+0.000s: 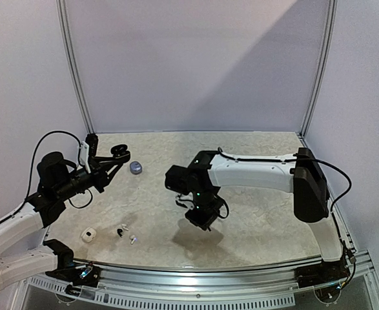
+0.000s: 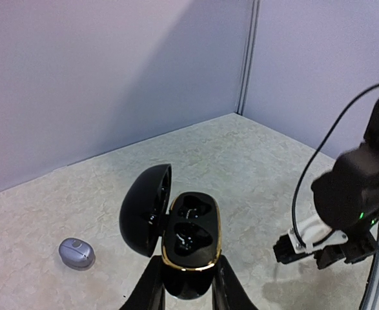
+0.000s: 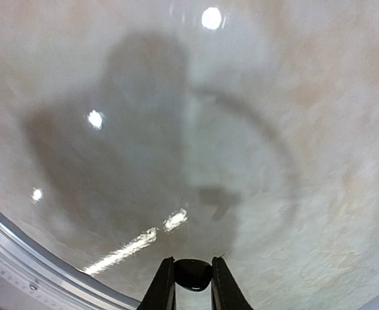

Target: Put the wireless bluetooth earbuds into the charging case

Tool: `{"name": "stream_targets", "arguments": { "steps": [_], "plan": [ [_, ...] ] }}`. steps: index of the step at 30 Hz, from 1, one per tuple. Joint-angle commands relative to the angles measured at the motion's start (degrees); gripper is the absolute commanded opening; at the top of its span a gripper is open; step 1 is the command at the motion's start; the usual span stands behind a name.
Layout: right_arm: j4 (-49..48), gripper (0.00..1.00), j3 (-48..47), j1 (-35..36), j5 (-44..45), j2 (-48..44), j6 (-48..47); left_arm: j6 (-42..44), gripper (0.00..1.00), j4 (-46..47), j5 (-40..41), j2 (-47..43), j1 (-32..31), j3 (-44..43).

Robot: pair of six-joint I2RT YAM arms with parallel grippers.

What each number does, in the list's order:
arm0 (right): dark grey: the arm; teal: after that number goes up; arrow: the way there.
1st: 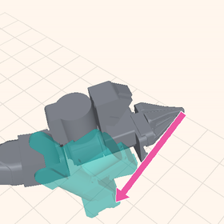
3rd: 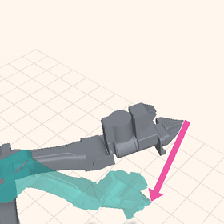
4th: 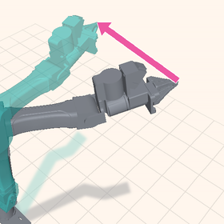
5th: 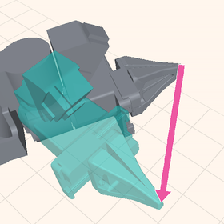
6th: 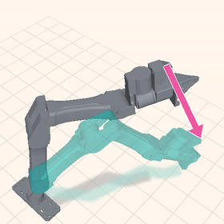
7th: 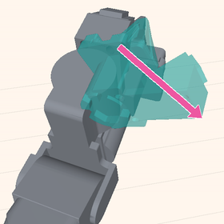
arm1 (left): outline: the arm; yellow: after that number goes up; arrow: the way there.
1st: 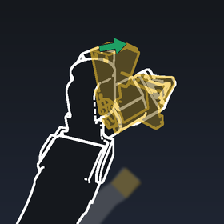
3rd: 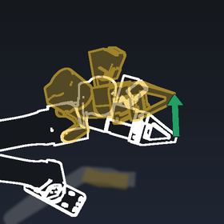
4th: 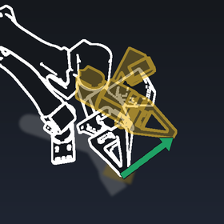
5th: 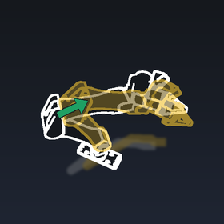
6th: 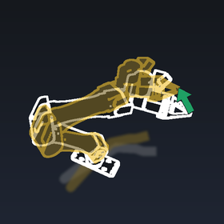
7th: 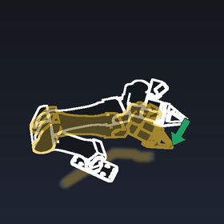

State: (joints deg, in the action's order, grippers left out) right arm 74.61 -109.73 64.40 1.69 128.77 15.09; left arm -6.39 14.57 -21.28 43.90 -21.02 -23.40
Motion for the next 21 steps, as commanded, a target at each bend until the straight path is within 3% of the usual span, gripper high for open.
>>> {"name": "stream_targets", "arguments": {
  "steps": [1,7,15,21],
  "plan": [
    [-4.97,0.00,-9.66,0.33,9.09,-5.53,1.20,5.45,0.00,4.47,-4.67,-0.54,-0.48,0.69],
    [-31.24,0.00,-7.86,3.13,14.60,-15.63,-3.49,14.73,0.00,12.45,-11.13,-3.34,-1.25,2.77],
    [-65.61,0.00,1.06,7.37,10.49,-20.92,-15.96,16.41,0.00,15.02,-12.78,-4.04,-1.92,2.64],
    [-75.69,0.00,3.71,7.64,7.92,-20.25,-21.54,12.89,0.00,13.63,-11.39,-4.61,-1.96,1.71]
  ]
}}
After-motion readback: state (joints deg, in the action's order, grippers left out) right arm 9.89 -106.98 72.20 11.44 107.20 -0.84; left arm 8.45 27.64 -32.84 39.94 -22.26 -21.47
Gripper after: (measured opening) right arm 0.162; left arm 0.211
